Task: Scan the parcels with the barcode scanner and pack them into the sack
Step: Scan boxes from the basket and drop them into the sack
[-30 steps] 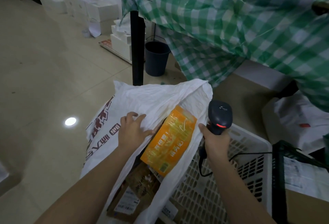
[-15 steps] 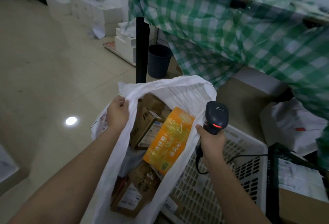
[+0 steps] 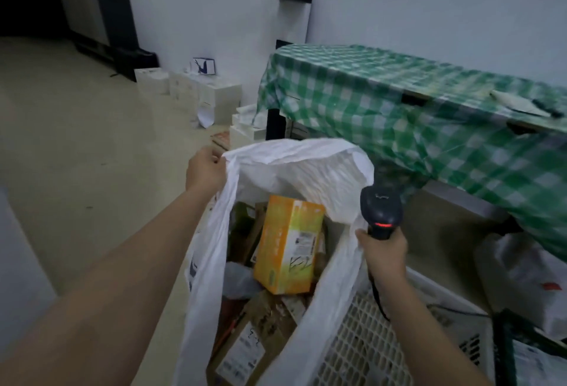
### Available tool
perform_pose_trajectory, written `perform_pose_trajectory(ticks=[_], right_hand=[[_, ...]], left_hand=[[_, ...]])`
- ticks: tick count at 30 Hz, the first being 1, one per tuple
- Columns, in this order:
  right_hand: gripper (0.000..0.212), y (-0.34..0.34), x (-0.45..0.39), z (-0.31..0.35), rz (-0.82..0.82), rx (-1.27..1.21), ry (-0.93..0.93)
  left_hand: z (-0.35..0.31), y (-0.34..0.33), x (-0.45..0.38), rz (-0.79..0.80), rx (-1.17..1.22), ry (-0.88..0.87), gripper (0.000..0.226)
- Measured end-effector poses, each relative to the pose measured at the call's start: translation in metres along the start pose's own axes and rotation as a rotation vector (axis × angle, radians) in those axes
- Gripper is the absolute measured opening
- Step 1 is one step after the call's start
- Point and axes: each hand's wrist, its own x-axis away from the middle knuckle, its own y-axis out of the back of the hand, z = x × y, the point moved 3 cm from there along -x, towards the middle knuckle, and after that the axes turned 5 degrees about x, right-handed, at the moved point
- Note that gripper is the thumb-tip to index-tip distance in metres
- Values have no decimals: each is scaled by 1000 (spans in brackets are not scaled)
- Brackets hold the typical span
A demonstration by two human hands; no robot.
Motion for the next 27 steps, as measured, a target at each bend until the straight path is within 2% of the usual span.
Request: perform_pose_trajectory(ticks=[4, 8, 13, 16, 20, 24, 27], right_hand=[[22, 12, 11, 9, 17, 12, 6], [29, 39, 11, 26, -132, -127, 85], [29, 63, 30, -17, -83, 165, -7], [21, 60, 50, -39, -9, 219, -10], [17, 61, 68, -54, 20, 238, -10], [17, 75, 79, -60, 48, 241, -44], [13, 100, 86, -62, 105, 294, -49]], left_hand=[[14, 23, 13, -59, 28, 39, 14], [11, 41, 29, -149, 101, -20, 17], [42, 34, 63, 47, -77, 150, 17], [56, 29, 87, 115, -31, 227, 11], [67, 26, 114, 244, 73, 281, 23], [48, 27, 140, 322, 36, 250, 40], [23, 27, 163, 295, -87, 141, 47]])
